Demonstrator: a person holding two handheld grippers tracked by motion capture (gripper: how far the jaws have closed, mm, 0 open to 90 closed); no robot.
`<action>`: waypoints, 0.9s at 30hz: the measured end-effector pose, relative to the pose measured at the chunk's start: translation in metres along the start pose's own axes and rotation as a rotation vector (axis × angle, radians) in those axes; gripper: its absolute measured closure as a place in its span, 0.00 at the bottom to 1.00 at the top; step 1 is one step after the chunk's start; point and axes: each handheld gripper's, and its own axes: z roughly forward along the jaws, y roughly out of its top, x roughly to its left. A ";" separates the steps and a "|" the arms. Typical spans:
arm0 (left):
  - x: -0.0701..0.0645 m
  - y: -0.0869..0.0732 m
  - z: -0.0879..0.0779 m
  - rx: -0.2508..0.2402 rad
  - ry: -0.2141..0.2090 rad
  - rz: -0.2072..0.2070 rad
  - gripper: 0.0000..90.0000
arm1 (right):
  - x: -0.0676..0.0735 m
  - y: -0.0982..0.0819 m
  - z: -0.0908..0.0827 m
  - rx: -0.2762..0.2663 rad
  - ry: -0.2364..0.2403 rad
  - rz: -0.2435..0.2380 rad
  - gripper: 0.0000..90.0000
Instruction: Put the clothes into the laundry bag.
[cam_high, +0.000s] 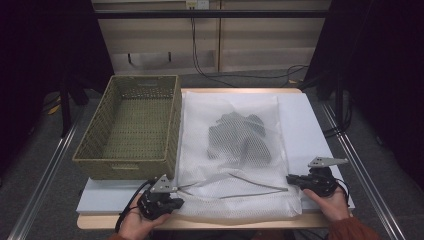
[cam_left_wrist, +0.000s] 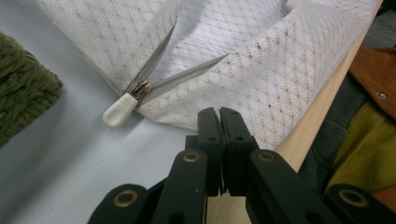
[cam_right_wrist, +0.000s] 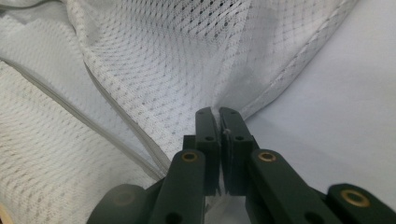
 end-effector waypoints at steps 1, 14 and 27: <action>0.000 0.000 0.000 0.002 -0.002 -0.003 0.97 | -0.001 0.000 -0.002 -0.015 0.005 -0.007 0.98; -0.004 -0.002 -0.002 0.004 -0.065 0.005 0.95 | -0.005 -0.002 -0.007 -0.019 -0.030 0.000 0.97; 0.012 -0.004 -0.021 -0.122 0.037 -0.042 0.78 | 0.000 -0.001 -0.008 -0.071 0.015 -0.038 0.73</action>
